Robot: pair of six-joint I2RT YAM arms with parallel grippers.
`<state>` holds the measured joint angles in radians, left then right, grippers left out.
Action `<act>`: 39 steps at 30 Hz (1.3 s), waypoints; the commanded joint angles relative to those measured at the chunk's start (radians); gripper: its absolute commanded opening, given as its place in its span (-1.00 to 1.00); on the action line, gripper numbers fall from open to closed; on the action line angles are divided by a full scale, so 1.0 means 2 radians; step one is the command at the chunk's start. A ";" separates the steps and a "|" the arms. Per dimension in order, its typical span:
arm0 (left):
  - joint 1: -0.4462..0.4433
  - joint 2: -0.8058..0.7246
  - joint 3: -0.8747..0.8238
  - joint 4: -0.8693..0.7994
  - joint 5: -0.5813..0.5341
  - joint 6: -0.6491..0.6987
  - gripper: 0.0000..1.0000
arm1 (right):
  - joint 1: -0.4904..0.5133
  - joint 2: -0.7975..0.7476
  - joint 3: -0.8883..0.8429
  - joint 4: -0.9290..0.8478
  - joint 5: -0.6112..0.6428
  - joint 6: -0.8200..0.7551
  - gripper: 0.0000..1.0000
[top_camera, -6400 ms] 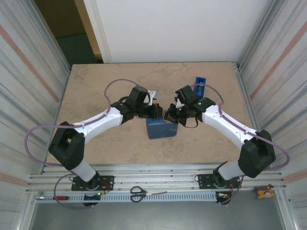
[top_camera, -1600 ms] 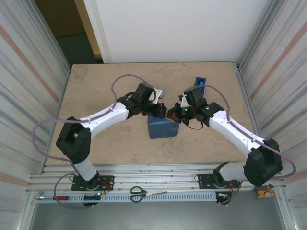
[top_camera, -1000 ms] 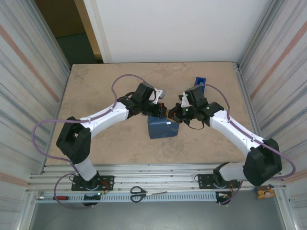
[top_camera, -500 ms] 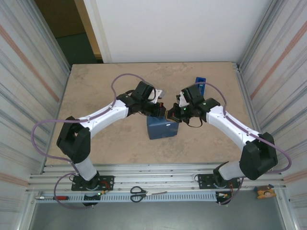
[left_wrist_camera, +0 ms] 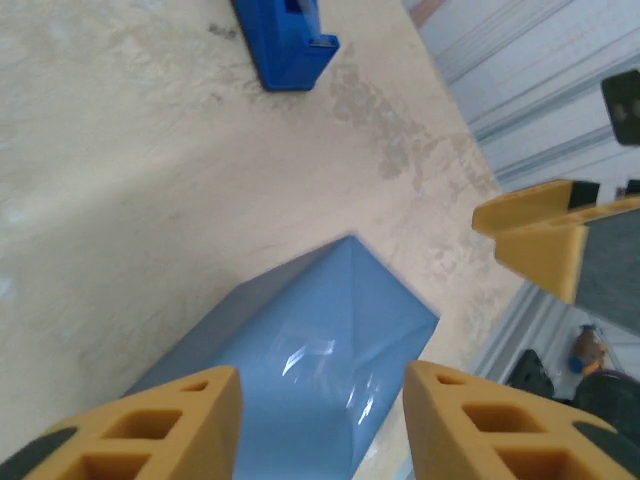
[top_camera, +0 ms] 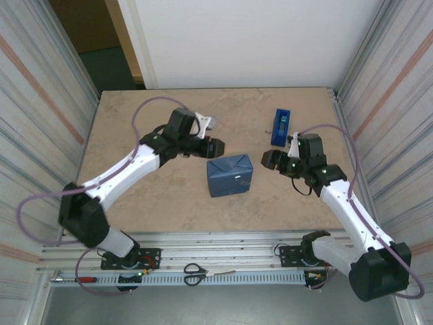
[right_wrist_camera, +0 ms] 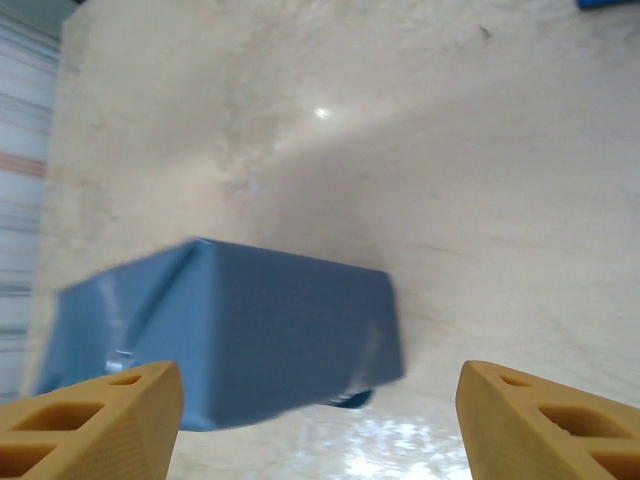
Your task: Wrap the gift box in paper
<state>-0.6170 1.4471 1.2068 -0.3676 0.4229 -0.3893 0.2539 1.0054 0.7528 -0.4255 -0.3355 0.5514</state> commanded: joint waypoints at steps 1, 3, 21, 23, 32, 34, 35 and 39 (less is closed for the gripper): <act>-0.001 -0.088 -0.101 0.039 -0.064 0.019 0.20 | 0.006 -0.021 -0.062 0.086 0.003 -0.101 0.45; -0.001 -0.144 -0.179 0.077 -0.083 0.016 0.41 | 0.015 -0.026 -0.094 0.117 0.008 -0.145 0.44; -0.055 -0.080 -0.263 0.214 -0.059 0.026 0.82 | 0.071 0.059 -0.092 0.201 -0.082 -0.300 0.40; -0.054 -0.064 -0.252 0.213 -0.076 0.020 0.77 | 0.070 0.076 -0.085 0.214 -0.085 -0.299 0.39; -0.009 -0.017 -0.210 0.221 -0.051 -0.004 0.19 | 0.048 0.181 -0.027 0.231 -0.170 -0.262 0.10; 0.007 -0.001 -0.195 0.216 -0.037 -0.011 0.18 | 0.037 0.204 -0.006 0.223 -0.193 -0.241 0.10; 0.015 0.007 -0.186 0.212 -0.029 -0.015 0.18 | 0.031 0.218 0.007 0.217 -0.203 -0.229 0.09; 0.044 0.052 -0.143 0.200 0.014 -0.028 0.18 | 0.021 0.281 0.061 0.186 -0.252 -0.200 0.03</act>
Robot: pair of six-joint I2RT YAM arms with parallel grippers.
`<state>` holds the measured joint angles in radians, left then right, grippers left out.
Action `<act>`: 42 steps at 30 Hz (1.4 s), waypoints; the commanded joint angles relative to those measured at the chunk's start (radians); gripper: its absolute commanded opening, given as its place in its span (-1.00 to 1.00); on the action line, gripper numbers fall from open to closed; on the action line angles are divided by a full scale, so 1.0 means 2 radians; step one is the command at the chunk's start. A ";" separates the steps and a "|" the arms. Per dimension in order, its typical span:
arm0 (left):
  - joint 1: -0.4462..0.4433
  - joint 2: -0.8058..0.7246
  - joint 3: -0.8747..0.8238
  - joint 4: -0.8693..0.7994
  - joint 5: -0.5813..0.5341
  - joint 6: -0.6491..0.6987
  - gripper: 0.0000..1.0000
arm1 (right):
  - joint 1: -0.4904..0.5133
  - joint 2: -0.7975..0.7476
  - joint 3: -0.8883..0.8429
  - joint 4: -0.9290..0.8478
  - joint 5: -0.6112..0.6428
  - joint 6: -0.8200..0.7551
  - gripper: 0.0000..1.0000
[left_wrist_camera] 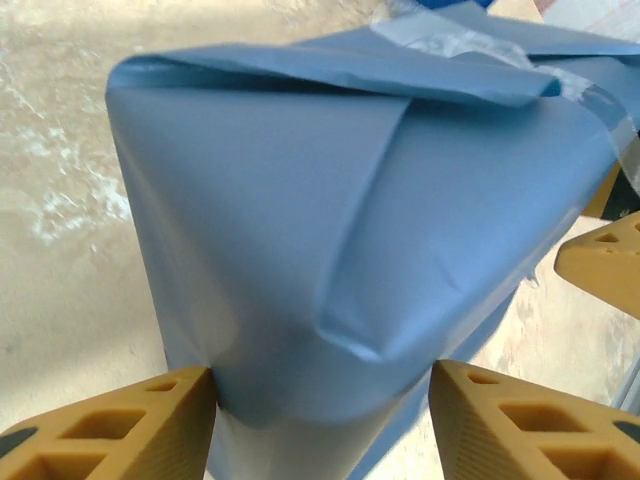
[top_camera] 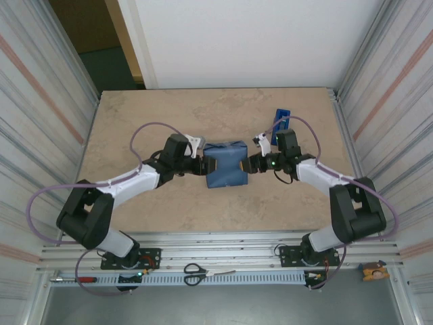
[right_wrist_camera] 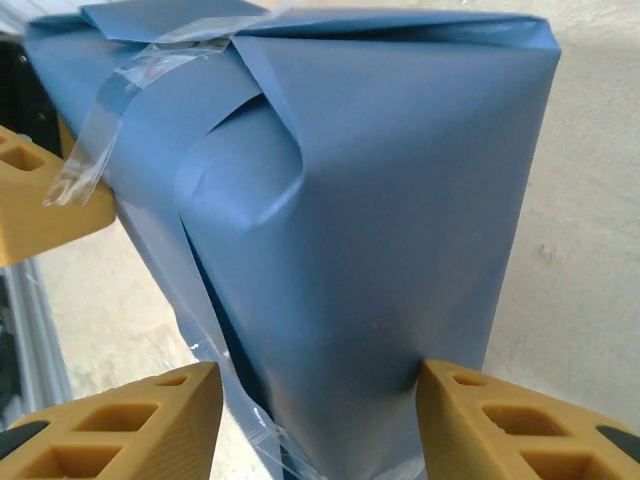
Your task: Wrap the gift box in paper
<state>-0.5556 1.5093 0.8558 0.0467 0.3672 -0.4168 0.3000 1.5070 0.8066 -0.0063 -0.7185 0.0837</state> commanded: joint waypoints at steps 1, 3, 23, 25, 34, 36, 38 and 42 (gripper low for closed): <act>0.019 0.034 0.045 -0.014 0.051 -0.016 0.19 | -0.002 0.045 0.047 -0.029 -0.068 0.040 0.03; 0.030 0.058 0.073 -0.040 0.064 -0.022 0.18 | -0.003 0.068 0.067 -0.036 -0.084 0.061 0.03; 0.096 -0.179 -0.076 -0.102 -0.182 0.006 0.81 | -0.065 -0.238 -0.134 0.078 0.424 -0.015 0.76; 0.100 -0.200 -0.088 -0.103 -0.251 0.028 0.83 | -0.089 -0.254 -0.157 0.094 0.422 -0.032 0.80; 0.155 -0.127 -0.109 0.044 -0.330 0.203 0.97 | -0.181 -0.125 -0.232 0.334 0.344 0.007 0.79; 0.169 -0.101 -0.112 0.097 -0.312 0.229 0.97 | -0.185 -0.078 -0.227 0.378 0.319 0.002 0.79; 0.179 -0.081 -0.133 0.169 -0.302 0.260 0.98 | -0.188 -0.049 -0.209 0.370 0.305 0.000 0.77; 0.197 -0.066 -0.163 0.238 -0.273 0.292 0.97 | -0.188 0.007 -0.250 0.490 0.285 -0.008 0.80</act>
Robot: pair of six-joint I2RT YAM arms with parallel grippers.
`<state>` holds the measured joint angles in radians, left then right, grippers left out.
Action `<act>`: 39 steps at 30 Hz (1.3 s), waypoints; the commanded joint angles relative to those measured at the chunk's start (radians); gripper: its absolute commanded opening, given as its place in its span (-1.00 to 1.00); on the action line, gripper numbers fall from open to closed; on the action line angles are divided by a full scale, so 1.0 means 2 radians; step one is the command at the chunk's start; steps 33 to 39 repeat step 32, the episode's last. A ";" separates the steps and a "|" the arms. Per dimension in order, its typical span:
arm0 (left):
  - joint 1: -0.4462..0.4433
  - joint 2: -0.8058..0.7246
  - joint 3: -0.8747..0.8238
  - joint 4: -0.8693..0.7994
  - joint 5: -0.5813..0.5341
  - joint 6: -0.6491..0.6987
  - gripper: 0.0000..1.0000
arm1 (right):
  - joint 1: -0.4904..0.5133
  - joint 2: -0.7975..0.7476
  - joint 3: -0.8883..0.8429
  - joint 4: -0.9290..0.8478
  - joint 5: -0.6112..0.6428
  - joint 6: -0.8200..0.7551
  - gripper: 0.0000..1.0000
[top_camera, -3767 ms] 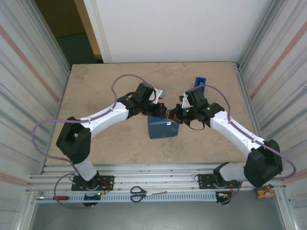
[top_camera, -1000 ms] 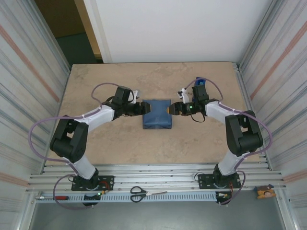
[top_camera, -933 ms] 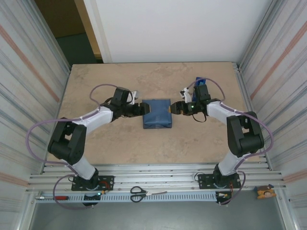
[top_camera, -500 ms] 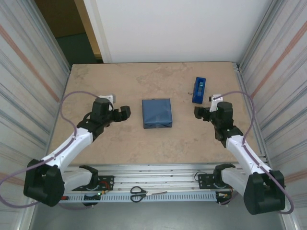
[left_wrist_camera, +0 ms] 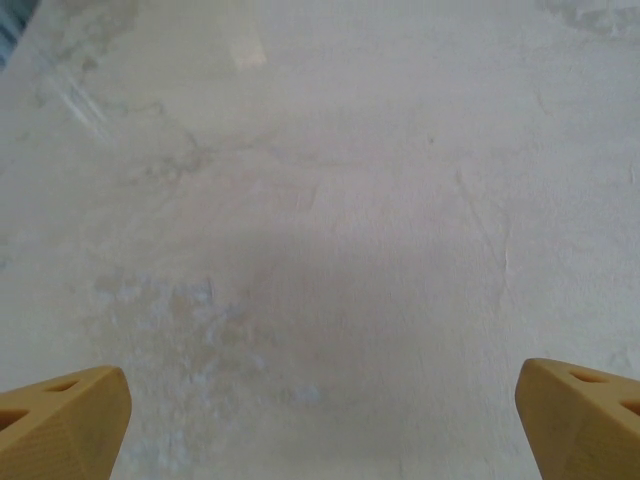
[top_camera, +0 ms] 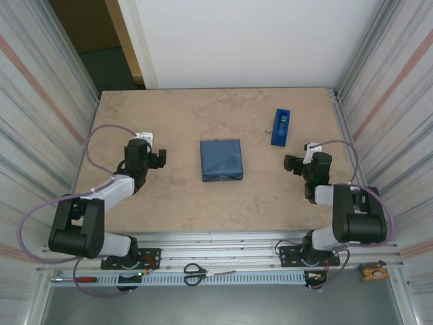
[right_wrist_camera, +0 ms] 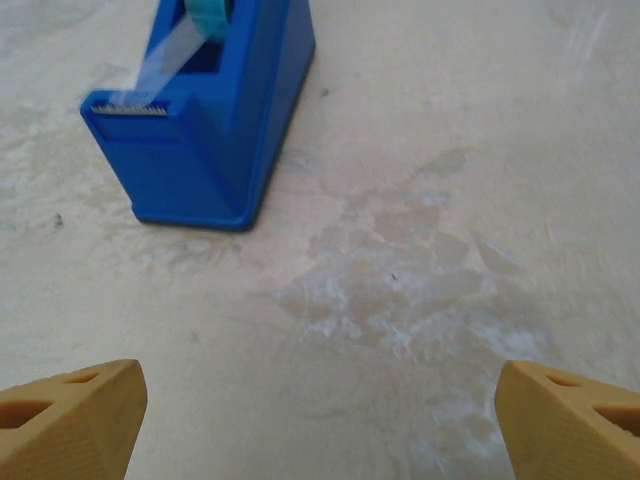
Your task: Wrap the gift box in paper
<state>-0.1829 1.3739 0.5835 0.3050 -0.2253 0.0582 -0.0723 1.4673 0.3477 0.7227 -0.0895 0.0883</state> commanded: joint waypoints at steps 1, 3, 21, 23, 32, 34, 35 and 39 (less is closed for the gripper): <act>0.024 0.003 -0.039 0.121 0.043 0.046 0.97 | 0.000 0.038 -0.024 0.150 -0.024 -0.009 0.81; 0.046 0.010 -0.077 0.181 0.088 0.031 0.97 | -0.001 0.027 0.006 0.071 -0.009 -0.003 0.82; 0.076 0.071 -0.088 0.251 0.103 0.003 0.98 | 0.032 0.035 0.019 0.059 0.137 0.015 0.96; 0.077 0.068 -0.087 0.243 0.108 0.002 0.98 | 0.032 0.035 0.020 0.057 0.136 0.015 0.96; 0.078 0.069 -0.087 0.245 0.108 0.002 0.98 | 0.031 0.036 0.021 0.056 0.135 0.016 0.96; 0.078 0.069 -0.087 0.245 0.108 0.002 0.98 | 0.031 0.036 0.021 0.056 0.135 0.016 0.96; 0.078 0.069 -0.087 0.245 0.108 0.002 0.98 | 0.031 0.036 0.021 0.056 0.135 0.016 0.96; 0.078 0.069 -0.087 0.245 0.108 0.002 0.98 | 0.031 0.036 0.021 0.056 0.135 0.016 0.96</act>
